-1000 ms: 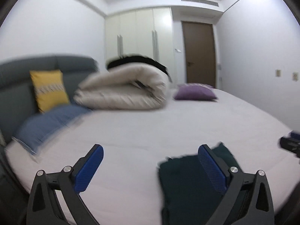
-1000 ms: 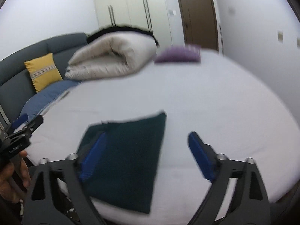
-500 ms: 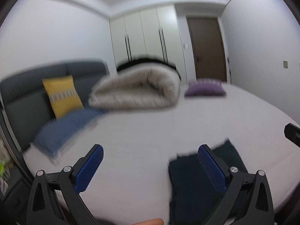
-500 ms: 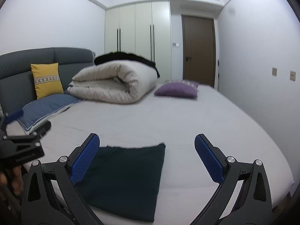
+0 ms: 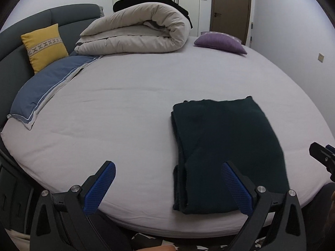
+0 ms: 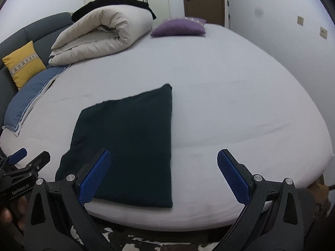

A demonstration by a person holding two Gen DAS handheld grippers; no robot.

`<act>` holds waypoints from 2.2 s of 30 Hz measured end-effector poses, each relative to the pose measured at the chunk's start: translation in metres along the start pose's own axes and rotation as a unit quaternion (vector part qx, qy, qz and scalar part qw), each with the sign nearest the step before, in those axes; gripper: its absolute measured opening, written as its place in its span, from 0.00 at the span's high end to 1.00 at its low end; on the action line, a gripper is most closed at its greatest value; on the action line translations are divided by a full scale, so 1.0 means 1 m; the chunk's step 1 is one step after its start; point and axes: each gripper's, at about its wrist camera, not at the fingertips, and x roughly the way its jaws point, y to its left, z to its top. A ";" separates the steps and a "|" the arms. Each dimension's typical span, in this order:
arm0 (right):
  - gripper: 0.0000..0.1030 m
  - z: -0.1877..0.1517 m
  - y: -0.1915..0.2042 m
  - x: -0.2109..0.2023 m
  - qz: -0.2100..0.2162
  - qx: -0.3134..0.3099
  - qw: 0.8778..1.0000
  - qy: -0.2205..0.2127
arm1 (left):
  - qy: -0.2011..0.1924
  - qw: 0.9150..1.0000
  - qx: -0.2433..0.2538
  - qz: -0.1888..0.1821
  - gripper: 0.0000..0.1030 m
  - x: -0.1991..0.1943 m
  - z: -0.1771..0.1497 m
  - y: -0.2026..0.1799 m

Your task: Fold small clothes

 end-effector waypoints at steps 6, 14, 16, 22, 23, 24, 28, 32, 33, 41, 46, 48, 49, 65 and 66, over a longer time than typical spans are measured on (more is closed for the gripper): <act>0.00 -0.006 0.006 0.024 0.002 -0.015 1.000 0.011 | 0.008 1.000 0.002 0.001 0.00 0.008 -0.002 0.003; 0.00 -0.006 0.017 0.042 0.009 -0.032 0.999 0.026 | 0.009 1.000 0.006 0.007 0.00 0.015 -0.003 0.005; 0.00 -0.006 0.016 0.042 0.010 -0.032 0.999 0.028 | 0.009 1.000 0.007 0.011 0.00 0.015 -0.003 0.004; 0.00 -0.005 0.018 0.042 0.015 -0.035 0.999 0.031 | 0.009 1.000 0.011 0.016 0.00 0.017 -0.004 0.003; 0.00 -0.005 0.019 0.043 0.015 -0.037 0.999 0.031 | 0.009 1.000 0.011 0.017 0.00 0.017 -0.005 0.003; 0.00 -0.005 0.020 0.043 0.016 -0.038 0.999 0.031 | 0.009 1.000 0.011 0.017 0.00 0.017 -0.005 0.003; 0.00 -0.004 0.023 0.044 0.017 -0.039 0.999 0.033 | 0.009 1.000 0.010 0.019 0.00 0.018 -0.004 0.003; 0.00 -0.005 0.026 0.043 0.015 -0.039 0.999 0.033 | 0.009 1.000 0.009 0.019 0.00 0.019 -0.004 0.004; 0.00 -0.005 0.027 0.043 0.015 -0.039 0.999 0.033 | 0.009 1.000 0.010 0.020 0.00 0.020 -0.004 0.004; 0.00 -0.006 0.030 0.044 0.016 -0.038 0.999 0.034 | 0.009 1.000 0.009 0.021 0.00 0.021 -0.005 0.006; 0.00 -0.007 0.030 0.044 0.015 -0.038 0.999 0.034 | 0.010 1.000 0.008 0.022 0.00 0.020 -0.006 0.004; 0.00 -0.007 0.031 0.044 0.015 -0.038 0.999 0.034 | 0.010 1.000 0.009 0.022 0.00 0.020 -0.006 0.005; 0.00 -0.008 0.031 0.043 0.015 -0.038 0.999 0.034 | 0.010 1.000 0.008 0.022 0.00 0.020 -0.006 0.004; 0.00 -0.008 0.032 0.043 0.014 -0.038 0.999 0.034 | 0.011 1.000 0.008 0.022 0.00 0.021 -0.007 0.004; 0.00 -0.008 0.032 0.043 0.014 -0.038 0.999 0.034 | 0.011 1.000 0.009 0.022 0.00 0.021 -0.006 0.004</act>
